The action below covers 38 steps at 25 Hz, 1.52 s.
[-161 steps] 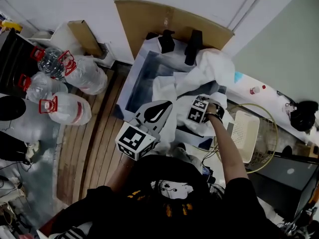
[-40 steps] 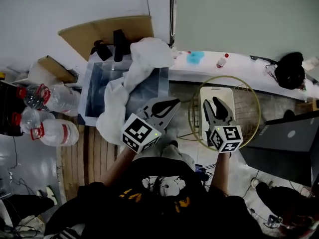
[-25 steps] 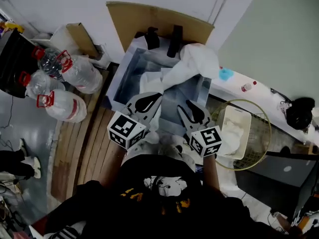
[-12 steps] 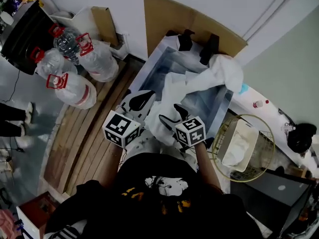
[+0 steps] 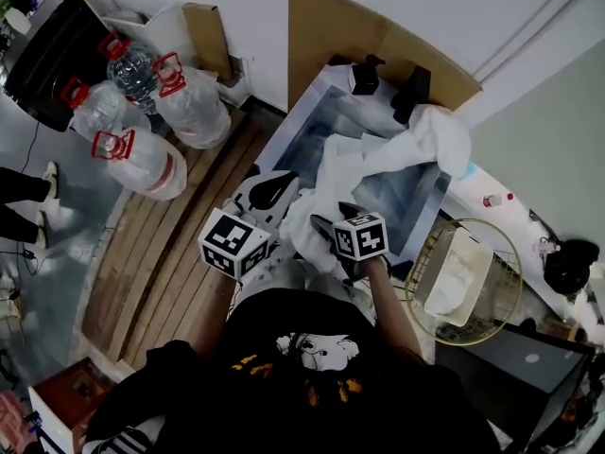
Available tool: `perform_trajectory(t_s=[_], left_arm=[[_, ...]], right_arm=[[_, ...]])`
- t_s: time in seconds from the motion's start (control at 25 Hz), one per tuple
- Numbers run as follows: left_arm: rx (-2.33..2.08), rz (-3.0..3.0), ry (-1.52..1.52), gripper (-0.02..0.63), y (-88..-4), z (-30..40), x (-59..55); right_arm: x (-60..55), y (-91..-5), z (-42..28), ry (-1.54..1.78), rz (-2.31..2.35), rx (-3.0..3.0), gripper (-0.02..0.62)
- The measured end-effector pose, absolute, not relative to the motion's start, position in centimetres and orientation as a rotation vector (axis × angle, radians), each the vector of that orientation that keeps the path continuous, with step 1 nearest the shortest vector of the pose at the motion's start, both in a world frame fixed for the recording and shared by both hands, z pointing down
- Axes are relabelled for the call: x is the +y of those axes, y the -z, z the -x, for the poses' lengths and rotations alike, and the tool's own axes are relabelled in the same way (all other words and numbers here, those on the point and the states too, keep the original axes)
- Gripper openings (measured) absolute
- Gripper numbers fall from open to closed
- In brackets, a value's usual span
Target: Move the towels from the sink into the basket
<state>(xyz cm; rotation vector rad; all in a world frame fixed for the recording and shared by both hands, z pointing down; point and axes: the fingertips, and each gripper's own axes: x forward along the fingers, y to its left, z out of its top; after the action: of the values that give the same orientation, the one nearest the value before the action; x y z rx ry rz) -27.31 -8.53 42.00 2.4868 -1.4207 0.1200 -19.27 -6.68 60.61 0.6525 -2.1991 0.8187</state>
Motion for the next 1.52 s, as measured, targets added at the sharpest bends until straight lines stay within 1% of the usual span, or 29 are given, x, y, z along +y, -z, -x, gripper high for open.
perform_trajectory(t_s=[0.28, 0.36, 0.68, 1.0, 1.28, 1.52], left_arm=[[-1.378, -2.514, -0.117, 0.008, -41.8, 26.3, -8.5], [-1.362, -2.523, -0.115, 0.008, -41.8, 25.7, -8.7], [-1.307, -2.58, -0.109, 0.008, -40.9, 23.7, -9.4], [-1.194, -2.661, -0.111, 0.008, -39.7, 19.4, -9.9], [-1.069, -2.746, -0.104, 0.008, -38.1, 13.6, -10.3], [-0.929, -2.818, -0.094, 0.008, -37.1, 7.0, -9.9]], right_arm=[[-6.4, -59.2, 18.8, -0.754, -0.712, -2.242, 0.161], [-6.4, -58.5, 18.6, -0.782, -0.732, -2.265, 0.14], [-7.5, -53.3, 16.3, -0.846, -0.829, -2.435, 0.123], [-9.2, -45.8, 11.3, -0.846, -1.038, -2.599, 0.117], [-8.7, -40.1, 4.3, -0.797, -1.228, -2.704, 0.117], [-7.5, -37.1, -3.4, -0.729, -1.426, -2.708, 0.115]])
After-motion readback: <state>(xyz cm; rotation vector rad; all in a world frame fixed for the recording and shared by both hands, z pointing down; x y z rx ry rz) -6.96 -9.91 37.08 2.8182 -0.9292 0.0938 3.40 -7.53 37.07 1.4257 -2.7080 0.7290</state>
